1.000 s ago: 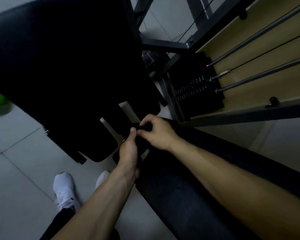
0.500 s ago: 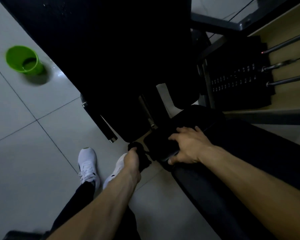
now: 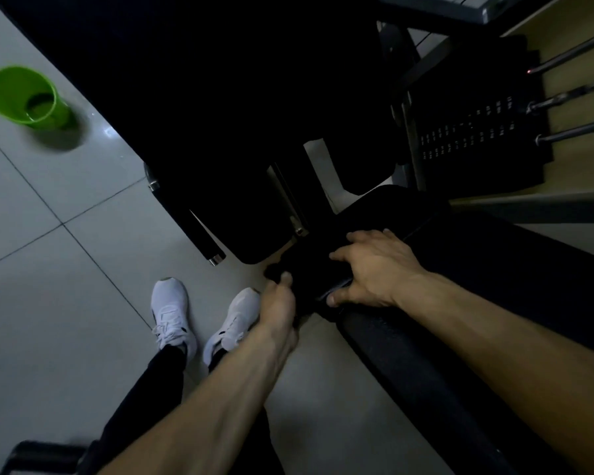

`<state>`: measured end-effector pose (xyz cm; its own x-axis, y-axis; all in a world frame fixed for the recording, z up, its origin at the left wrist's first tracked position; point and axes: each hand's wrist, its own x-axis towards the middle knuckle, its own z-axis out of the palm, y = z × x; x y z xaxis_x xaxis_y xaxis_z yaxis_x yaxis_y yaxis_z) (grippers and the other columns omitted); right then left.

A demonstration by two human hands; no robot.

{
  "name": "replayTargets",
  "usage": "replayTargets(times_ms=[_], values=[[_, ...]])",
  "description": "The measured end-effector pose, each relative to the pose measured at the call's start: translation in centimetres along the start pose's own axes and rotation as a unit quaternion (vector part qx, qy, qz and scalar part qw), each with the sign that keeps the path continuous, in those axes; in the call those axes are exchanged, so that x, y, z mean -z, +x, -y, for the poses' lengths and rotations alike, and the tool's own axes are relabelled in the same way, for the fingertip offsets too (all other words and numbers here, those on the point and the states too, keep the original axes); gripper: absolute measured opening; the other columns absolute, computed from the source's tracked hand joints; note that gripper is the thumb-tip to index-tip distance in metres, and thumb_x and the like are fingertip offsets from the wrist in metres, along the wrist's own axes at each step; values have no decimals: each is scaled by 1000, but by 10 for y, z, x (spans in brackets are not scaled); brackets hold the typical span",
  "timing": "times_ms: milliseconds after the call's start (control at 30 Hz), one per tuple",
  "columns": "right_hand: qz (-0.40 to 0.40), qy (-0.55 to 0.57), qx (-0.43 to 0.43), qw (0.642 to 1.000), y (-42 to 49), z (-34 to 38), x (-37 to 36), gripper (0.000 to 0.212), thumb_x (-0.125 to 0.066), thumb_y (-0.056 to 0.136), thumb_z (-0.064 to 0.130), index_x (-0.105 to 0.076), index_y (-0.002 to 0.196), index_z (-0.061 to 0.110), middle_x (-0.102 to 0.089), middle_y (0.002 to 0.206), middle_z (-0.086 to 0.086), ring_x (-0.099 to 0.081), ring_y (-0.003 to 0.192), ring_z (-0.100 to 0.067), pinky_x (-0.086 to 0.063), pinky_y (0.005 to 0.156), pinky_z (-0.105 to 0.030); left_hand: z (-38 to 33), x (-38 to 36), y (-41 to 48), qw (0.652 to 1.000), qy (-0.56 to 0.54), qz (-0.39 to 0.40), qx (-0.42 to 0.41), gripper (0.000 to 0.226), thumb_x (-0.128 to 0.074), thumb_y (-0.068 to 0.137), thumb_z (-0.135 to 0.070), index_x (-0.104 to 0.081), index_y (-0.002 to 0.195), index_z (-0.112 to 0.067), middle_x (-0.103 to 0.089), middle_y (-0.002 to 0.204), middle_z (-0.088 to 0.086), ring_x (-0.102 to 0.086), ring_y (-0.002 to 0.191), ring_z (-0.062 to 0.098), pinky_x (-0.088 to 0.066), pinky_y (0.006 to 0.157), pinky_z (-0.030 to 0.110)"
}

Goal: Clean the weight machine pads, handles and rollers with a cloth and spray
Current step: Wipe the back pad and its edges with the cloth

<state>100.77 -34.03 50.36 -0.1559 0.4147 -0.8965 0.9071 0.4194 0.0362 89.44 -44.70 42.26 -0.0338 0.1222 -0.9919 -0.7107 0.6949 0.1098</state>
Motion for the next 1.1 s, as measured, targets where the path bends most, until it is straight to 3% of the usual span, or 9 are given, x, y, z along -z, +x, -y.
replayTargets(times_ms=[167, 367, 467, 567, 700, 800, 900, 1000, 1100], values=[[-7, 5, -2, 1000, 2, 1, -2, 96, -71, 69, 81, -46, 152, 40, -37, 161, -3, -30, 149, -27, -14, 127, -51, 7, -9, 46, 998, 23, -44, -30, 13, -50, 103, -17, -63, 99, -17, -72, 108, 18, -70, 100, 37, -58, 93, 56], [1, 9, -5, 1000, -1, 2, 0, 97, -71, 69, 82, -45, 152, 40, -35, 161, -3, -29, 149, -27, -13, 127, -50, 20, -7, -55, 994, 59, 6, -93, 20, -50, 98, 4, -67, 97, -8, -67, 76, 7, -57, 66, 20, -43, 49, 22], [0, 4, -4, 1000, 0, 3, 1, 96, -71, 69, 81, -45, 152, 39, -36, 161, -4, -30, 149, -28, -14, 127, -50, 12, -9, -28, 997, 8, -38, -59, 16, -48, 104, -6, -63, 104, -11, -71, 109, 16, -69, 94, 31, -59, 78, 33], [0, -2, -5, 1000, 3, 3, 0, 95, -70, 70, 82, -45, 152, 40, -36, 161, -4, -31, 148, -29, -15, 126, -51, 10, -11, 0, 996, -59, -73, 12, 27, -40, 103, -2, -61, 118, -11, -70, 115, 18, -69, 104, 36, -56, 96, 55], [-6, -5, -1, 1000, 1, 1, -2, 93, -68, 72, 81, -45, 152, 39, -37, 161, -4, -31, 148, -28, -15, 126, -51, 34, -12, -34, 997, -45, -65, 17, 20, -47, 100, -2, -66, 101, -9, -71, 111, 24, -70, 103, 39, -55, 96, 57], [-3, -9, 0, 1000, 0, 4, -1, 91, -69, 74, 78, -45, 152, 39, -37, 161, -5, -32, 148, -28, -16, 126, -51, 41, 2, -72, 998, -25, -41, 29, 18, -51, 102, -5, -62, 90, -13, -71, 93, 16, -66, 86, 29, -53, 77, 40], [-7, -11, -1, 1000, 0, 3, 0, 92, -70, 73, 80, -46, 152, 38, -38, 160, -5, -33, 148, -28, -16, 126, -51, 28, 0, -59, 999, -41, -30, 8, 20, -44, 105, -6, -61, 99, -13, -67, 102, 21, -62, 87, 33, -50, 67, 38], [-12, -3, 4, 1000, 2, 2, -2, 94, -70, 72, 81, -46, 152, 38, -38, 160, -5, -33, 149, -28, -15, 126, -50, 14, -14, -38, 995, -69, -63, 40, 25, -37, 106, -4, -60, 111, -14, -68, 109, 18, -65, 89, 31, -55, 82, 49], [-26, 9, 9, 1000, -1, -2, -6, 93, -70, 73, 80, -46, 152, 38, -35, 163, -5, -27, 153, -25, -10, 128, -47, 24, -21, -54, 996, -51, -58, 54, 26, -38, 104, 0, -59, 109, -16, -66, 109, 16, -63, 82, 26, -54, 76, 42]])
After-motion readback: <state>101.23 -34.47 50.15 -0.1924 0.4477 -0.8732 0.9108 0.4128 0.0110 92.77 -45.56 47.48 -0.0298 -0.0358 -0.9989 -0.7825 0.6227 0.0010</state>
